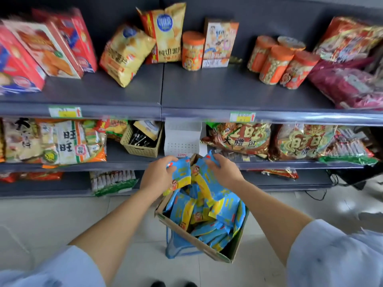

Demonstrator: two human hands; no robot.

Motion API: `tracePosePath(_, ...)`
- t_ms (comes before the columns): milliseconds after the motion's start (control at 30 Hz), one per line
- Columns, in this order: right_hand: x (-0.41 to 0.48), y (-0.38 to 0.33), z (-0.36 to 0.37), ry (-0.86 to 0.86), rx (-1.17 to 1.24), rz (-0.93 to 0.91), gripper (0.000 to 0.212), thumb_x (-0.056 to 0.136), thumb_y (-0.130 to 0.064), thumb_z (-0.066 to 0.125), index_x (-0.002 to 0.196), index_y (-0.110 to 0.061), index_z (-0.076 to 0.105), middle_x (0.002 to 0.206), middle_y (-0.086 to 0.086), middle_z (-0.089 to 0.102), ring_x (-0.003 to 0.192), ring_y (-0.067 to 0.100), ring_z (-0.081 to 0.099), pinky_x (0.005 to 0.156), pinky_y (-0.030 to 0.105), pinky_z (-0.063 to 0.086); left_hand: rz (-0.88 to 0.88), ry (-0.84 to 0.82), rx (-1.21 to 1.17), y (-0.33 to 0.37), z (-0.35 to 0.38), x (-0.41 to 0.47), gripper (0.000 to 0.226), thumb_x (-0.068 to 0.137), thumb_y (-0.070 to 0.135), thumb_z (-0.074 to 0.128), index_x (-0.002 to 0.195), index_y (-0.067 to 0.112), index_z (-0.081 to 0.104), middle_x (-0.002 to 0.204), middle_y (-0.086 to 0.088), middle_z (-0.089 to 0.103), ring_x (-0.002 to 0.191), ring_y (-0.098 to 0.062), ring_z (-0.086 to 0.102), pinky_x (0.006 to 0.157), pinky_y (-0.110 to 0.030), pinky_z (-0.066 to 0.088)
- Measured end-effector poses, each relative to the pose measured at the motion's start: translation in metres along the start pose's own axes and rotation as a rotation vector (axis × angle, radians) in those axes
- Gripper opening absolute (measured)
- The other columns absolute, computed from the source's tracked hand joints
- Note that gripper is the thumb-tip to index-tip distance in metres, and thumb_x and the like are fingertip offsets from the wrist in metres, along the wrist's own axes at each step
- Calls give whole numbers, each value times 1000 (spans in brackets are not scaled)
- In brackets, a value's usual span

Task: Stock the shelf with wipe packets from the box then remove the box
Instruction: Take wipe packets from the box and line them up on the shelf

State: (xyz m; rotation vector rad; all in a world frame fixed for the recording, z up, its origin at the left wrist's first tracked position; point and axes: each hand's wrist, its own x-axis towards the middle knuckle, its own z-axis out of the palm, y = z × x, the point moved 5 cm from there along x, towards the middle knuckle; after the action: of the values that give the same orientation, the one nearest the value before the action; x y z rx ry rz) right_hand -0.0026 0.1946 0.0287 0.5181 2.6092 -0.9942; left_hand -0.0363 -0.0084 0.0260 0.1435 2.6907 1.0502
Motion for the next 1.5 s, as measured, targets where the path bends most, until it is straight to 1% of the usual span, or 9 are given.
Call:
tracePosePath(167,-4,-34,-31,-169,194,148,49,100,-30,48,141,-4,39,98,15,61,70,24,58,59,34,48,21,-35,-11,23,-52,-5,27,86,17,70,111,23,62,125,1,59,116,-19,55,83,-31,46)
tracePosePath(300,-7,-70,-45,-380,404,121,12,91,-1,56,103,0,56,111,24,65,89,31,63,93,50,51,21,44,72,42,-99,-10,30,88,18,67,114,28,57,109,6,55,96,-18,59,70,-33,52)
tracePosePath(400,-14,-109,-63,-383,419,-35,25,89,12,50,101,-9,56,97,10,68,76,16,66,68,27,58,52,159,65,51,-145,-12,23,87,18,65,105,30,60,113,5,63,94,-19,61,76,-38,53)
tracePosePath(733,-32,-249,-108,98,46,-326,41,99,-34,46,138,-21,46,136,5,53,116,29,57,89,34,48,146,364,52,68,-301,-27,24,89,13,59,92,37,59,101,8,63,85,-18,60,71,-36,51)
tracePosePath(867,-43,-306,-109,134,8,-363,40,101,-33,42,138,-18,47,134,6,53,111,25,55,73,27,45,213,378,56,68,-358,-36,25,88,8,60,99,30,64,107,8,62,97,-16,57,77,-31,45)
tracePosePath(1033,-67,-357,-110,-245,352,-250,39,92,-24,64,128,-19,51,95,4,68,75,16,63,56,26,50,256,431,15,60,-425,-46,25,88,6,59,96,29,65,103,1,63,76,-22,62,63,-31,48)
tracePosePath(1133,-81,-387,-117,-389,431,-331,48,89,-4,64,132,-19,48,110,8,68,96,24,65,80,37,55,275,473,18,58,-455,-51,25,89,7,60,95,31,64,101,2,62,70,-17,59,57,-26,44)
tracePosePath(1200,-83,-405,-122,-336,474,-372,50,86,3,64,130,-16,49,113,10,66,101,28,64,96,46,49,287,488,14,58,-472,-52,24,90,7,59,100,28,65,104,4,58,69,-11,55,52,-19,40)
tracePosePath(1500,-62,-475,-170,339,396,-601,38,74,-15,82,108,-14,66,108,6,64,95,21,66,79,36,56,409,486,-111,76,-516,-29,23,90,8,61,97,30,65,110,5,57,81,-3,55,55,-13,47)
